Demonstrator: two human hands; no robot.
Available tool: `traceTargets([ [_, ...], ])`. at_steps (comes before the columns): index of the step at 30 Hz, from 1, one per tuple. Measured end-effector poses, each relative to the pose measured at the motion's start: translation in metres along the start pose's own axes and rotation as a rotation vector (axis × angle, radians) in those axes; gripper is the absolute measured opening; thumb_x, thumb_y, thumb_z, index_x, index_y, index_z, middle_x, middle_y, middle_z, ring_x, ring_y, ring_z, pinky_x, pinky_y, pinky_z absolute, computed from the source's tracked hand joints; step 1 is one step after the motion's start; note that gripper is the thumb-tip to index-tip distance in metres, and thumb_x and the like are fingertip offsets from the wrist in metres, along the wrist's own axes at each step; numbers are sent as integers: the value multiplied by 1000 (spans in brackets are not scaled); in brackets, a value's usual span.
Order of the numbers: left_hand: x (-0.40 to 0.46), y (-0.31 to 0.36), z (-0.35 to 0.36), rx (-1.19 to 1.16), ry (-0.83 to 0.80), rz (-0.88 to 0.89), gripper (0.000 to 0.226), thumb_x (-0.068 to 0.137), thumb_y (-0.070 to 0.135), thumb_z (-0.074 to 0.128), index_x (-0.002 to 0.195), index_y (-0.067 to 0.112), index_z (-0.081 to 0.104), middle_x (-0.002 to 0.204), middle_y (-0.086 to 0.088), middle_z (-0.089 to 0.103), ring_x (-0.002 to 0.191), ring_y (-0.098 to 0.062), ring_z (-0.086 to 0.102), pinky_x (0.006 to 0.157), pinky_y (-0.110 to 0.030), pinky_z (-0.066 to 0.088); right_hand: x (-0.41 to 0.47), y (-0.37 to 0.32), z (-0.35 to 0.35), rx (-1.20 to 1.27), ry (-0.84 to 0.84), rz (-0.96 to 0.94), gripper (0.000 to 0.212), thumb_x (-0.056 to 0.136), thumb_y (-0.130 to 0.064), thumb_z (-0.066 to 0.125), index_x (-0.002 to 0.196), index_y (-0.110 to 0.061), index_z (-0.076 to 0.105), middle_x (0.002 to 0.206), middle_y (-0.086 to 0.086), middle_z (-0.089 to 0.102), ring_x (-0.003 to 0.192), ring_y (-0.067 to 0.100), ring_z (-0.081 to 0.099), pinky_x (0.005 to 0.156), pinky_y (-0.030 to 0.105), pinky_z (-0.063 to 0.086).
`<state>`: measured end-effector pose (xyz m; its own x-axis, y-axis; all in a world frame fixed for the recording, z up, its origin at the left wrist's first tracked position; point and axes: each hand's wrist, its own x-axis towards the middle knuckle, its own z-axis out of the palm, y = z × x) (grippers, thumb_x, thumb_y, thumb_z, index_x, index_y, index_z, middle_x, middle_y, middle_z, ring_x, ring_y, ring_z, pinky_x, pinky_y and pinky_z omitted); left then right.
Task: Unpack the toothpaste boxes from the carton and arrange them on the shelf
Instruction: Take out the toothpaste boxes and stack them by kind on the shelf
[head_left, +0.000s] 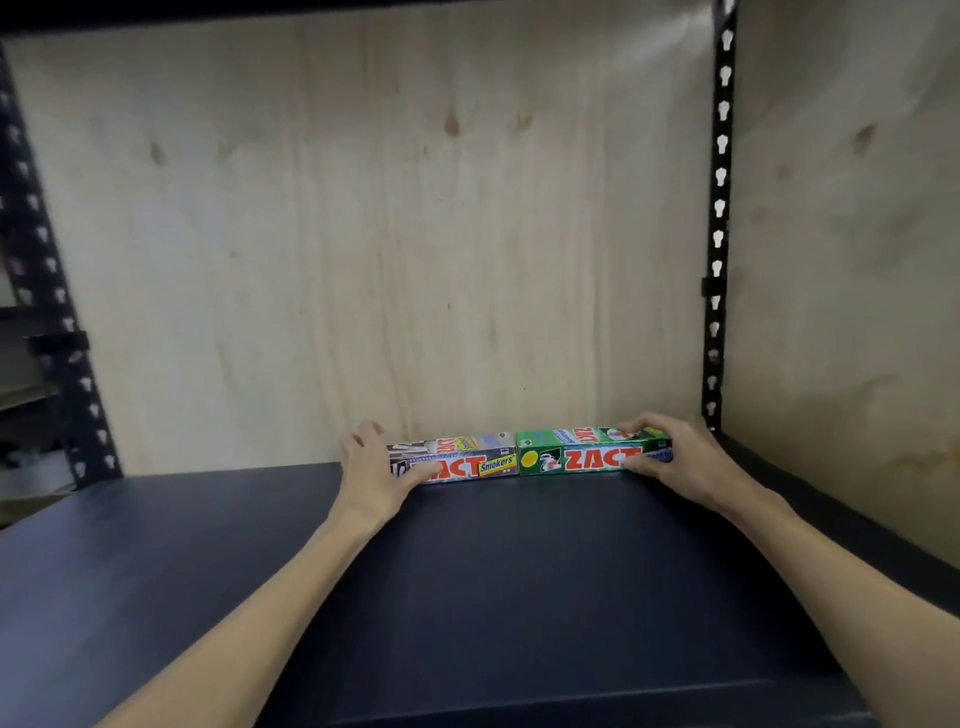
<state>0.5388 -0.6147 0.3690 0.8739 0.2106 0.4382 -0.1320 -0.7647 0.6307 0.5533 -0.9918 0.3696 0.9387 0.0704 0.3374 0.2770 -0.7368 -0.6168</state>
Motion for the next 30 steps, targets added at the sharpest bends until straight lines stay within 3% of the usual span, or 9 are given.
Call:
traceTargets([
  [5,18,-2,9,-32,94,96,86,73,27,90,130,8,29,128,-11,36,107,-21,39,92,-30,38,18,-6,7,-3,74,-7,65,81,-27,83,119,-43,32,131,5,51,117,23,51,101,42,44],
  [10,33,-10,15,50,111,115,76,68,44,90,114,17,35,114,-4,42,99,-22,45,81,-37,44,30,-1,14,-10,113,-6,78,80,-29,84,132,-41,28,135,12,49,122,30,50,104,44,43],
  [13,34,-9,13,41,105,100,70,69,48,88,112,19,41,109,0,42,97,-22,51,84,-42,49,36,0,16,-29,124,-9,79,80,-30,83,135,-40,27,133,15,51,121,32,52,104,44,43],
  [18,35,-9,11,18,77,92,66,68,49,88,116,20,53,115,-3,43,100,-19,52,86,-35,47,37,1,15,-51,125,-5,89,78,-36,85,143,-42,24,137,14,53,125,34,52,107,47,44],
  [25,25,-4,7,-31,59,77,64,69,47,89,117,21,55,117,-2,41,97,-12,49,87,-26,41,28,-5,19,-62,96,58,93,86,-37,77,156,-40,16,145,17,45,133,33,44,111,46,39],
  [30,14,-3,4,-5,34,56,81,66,58,86,127,24,45,122,0,36,107,-18,51,100,-38,48,6,-20,20,-230,160,116,93,88,-54,67,159,-30,12,140,20,42,127,39,46,106,50,43],
])
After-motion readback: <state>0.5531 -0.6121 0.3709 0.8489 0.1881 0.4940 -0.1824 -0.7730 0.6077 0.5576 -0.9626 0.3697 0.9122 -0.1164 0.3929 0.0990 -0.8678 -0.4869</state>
